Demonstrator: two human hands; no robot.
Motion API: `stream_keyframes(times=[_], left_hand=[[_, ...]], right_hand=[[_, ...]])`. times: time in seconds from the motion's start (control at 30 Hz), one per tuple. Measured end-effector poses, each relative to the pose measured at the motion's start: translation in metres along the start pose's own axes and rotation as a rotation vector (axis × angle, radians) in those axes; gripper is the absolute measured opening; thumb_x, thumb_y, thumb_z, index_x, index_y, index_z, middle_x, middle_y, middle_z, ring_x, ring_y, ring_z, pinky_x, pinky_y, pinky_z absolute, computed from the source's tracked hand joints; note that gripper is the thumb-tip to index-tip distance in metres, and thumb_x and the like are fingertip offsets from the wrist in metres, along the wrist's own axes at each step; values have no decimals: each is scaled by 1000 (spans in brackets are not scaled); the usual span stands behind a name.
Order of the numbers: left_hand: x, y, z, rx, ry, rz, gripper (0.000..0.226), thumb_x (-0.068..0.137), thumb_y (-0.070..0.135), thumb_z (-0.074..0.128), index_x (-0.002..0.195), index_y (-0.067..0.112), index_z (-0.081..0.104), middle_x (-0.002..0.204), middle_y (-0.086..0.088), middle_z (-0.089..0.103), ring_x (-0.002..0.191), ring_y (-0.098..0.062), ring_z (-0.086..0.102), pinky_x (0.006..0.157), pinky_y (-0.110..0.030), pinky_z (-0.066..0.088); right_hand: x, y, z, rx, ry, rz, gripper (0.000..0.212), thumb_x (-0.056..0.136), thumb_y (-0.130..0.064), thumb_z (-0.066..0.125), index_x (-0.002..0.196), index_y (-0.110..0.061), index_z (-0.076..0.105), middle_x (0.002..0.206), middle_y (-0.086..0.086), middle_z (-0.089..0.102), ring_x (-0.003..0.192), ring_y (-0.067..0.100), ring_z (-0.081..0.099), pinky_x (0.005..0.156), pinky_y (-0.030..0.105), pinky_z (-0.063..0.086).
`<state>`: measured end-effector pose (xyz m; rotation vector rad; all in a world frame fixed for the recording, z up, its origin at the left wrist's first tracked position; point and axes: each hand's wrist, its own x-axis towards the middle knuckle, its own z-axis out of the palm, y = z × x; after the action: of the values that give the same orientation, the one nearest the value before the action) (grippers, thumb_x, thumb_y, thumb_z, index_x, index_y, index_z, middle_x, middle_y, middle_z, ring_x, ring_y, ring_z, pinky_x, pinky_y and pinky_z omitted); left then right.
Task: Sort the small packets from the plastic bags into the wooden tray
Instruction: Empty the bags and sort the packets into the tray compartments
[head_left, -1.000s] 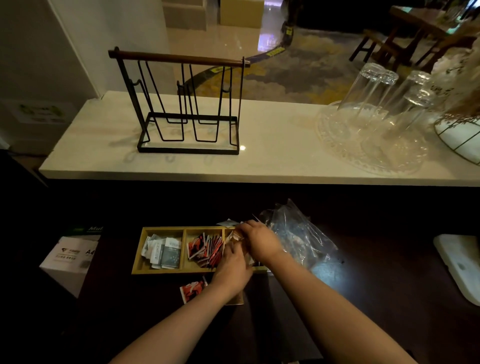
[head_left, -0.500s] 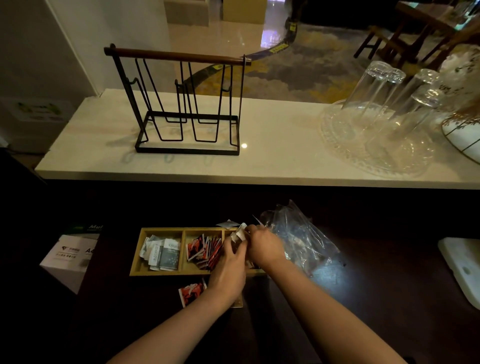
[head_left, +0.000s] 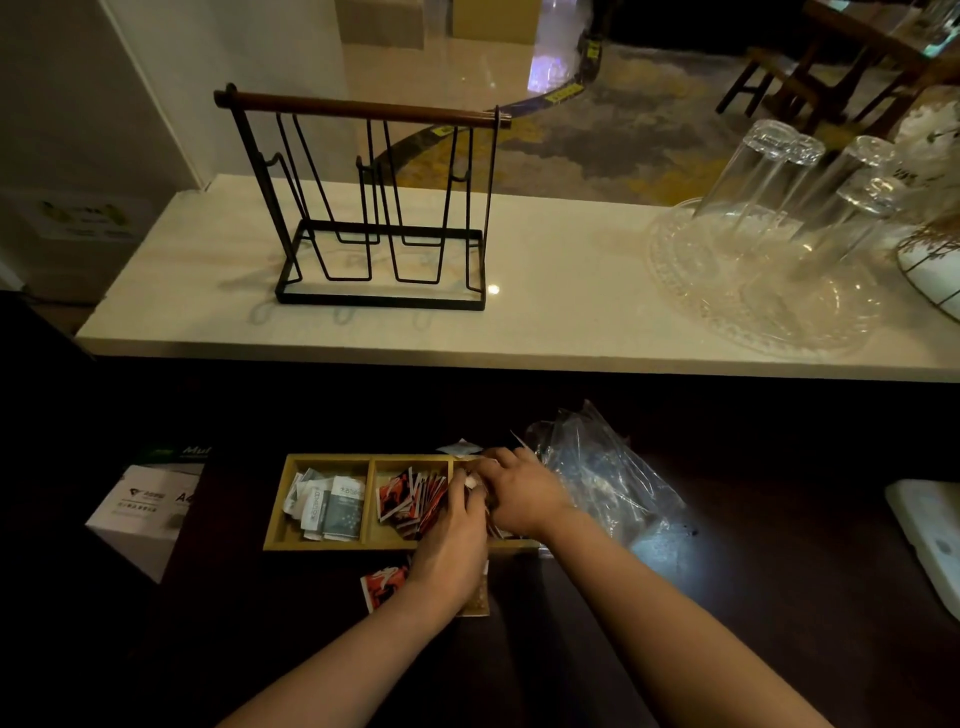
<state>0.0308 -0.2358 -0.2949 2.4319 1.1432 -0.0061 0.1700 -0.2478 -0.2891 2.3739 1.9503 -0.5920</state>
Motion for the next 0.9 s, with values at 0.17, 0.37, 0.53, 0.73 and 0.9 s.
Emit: stream_keyframes(times=[0.17, 0.37, 0.53, 0.73, 0.9], left_hand=[[-4, -4, 0, -6, 4, 45, 66, 90, 19, 61, 144, 15, 24, 158, -11, 2, 104, -12, 62, 80, -19, 53], [-8, 5, -9, -75, 8, 59, 75, 88, 42, 58, 147, 12, 21, 159, -7, 3, 135, -19, 40, 106, -29, 41], [5, 12, -7, 10, 32, 11, 65, 91, 25, 58, 145, 9, 26, 155, -10, 18, 118, -20, 56, 91, -28, 52], [15, 11, -2, 118, -32, 28, 72, 87, -1, 54, 148, 1, 15, 153, -17, 16, 117, -25, 55, 91, -31, 53], [28, 7, -4, 52, -110, -1, 67, 91, 1, 49, 149, 5, 15, 157, -16, 11, 138, -30, 32, 110, -36, 38]], right_hand=[[-19, -4, 4, 58, -3, -49, 68, 78, -46, 60, 140, -26, 38, 142, 4, 46, 126, 27, 44, 102, 42, 42], [-7, 0, 4, 107, -80, 25, 57, 86, -29, 50, 140, -20, 37, 141, 8, 47, 127, 29, 45, 100, 40, 42], [-5, -2, 4, 216, 86, 65, 40, 87, -20, 53, 127, -14, 47, 123, 8, 51, 104, 30, 58, 79, 39, 51], [-10, 17, 3, 281, 269, 138, 16, 85, -12, 57, 98, -11, 67, 100, 7, 66, 87, 24, 65, 75, 37, 55], [-10, 24, 4, 355, 200, 148, 30, 81, -1, 53, 100, -16, 72, 98, 7, 72, 90, 22, 67, 79, 33, 54]])
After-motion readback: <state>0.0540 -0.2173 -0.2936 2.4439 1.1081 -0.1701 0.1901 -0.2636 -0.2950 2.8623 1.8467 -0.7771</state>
